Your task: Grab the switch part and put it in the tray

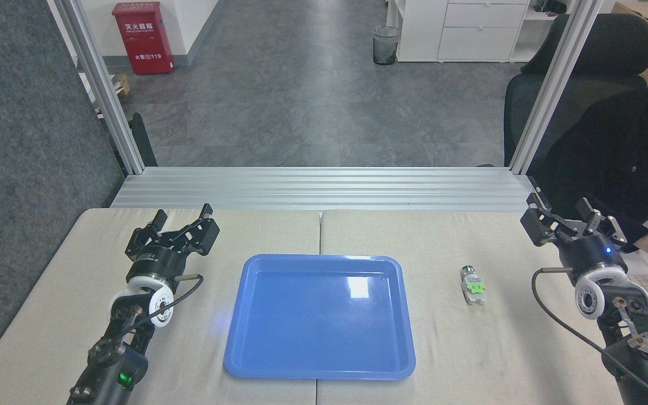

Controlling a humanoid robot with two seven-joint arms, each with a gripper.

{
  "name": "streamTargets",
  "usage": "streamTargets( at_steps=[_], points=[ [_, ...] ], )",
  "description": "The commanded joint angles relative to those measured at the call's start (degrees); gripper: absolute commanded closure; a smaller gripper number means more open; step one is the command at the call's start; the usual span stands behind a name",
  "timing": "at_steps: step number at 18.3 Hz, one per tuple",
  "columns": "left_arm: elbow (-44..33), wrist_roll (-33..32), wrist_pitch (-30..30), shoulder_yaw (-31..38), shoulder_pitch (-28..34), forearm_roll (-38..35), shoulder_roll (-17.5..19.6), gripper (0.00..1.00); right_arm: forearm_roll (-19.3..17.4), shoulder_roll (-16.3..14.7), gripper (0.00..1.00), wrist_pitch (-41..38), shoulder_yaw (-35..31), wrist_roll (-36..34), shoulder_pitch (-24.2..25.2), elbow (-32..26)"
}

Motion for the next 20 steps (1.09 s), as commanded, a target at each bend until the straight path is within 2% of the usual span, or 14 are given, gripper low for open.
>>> streamTargets(
  at_steps=[1,7,12,14,20],
  points=[
    [0.00,0.04,-0.01,0.02,0.00,0.00,0.00,0.00,0.06,-0.17,0.03,0.32,1.01,-0.11,1.04,-2.30],
    [0.00,0.04,-0.01,0.02,0.00,0.00,0.00,0.00,0.06,-0.78,0.03,1.55,0.57,-0.02,2.01,-2.48],
    [0.00,0.04,-0.01,-0.07,0.00,0.00,0.00,0.00,0.06,0.36,0.03,1.64,0.66,-0.02,1.92,-2.75],
    [0.00,0.04,-0.01,-0.07,0.00,0.00,0.00,0.00,0.06,0.80,0.03,1.73,0.40,-0.20,3.49,-3.54],
    [0.00,0.04,-0.01,-0.07,0.00,0.00,0.00,0.00,-0.03,0.80,0.03,2.26,-0.49,-0.37,4.74,-5.38]
  ],
)
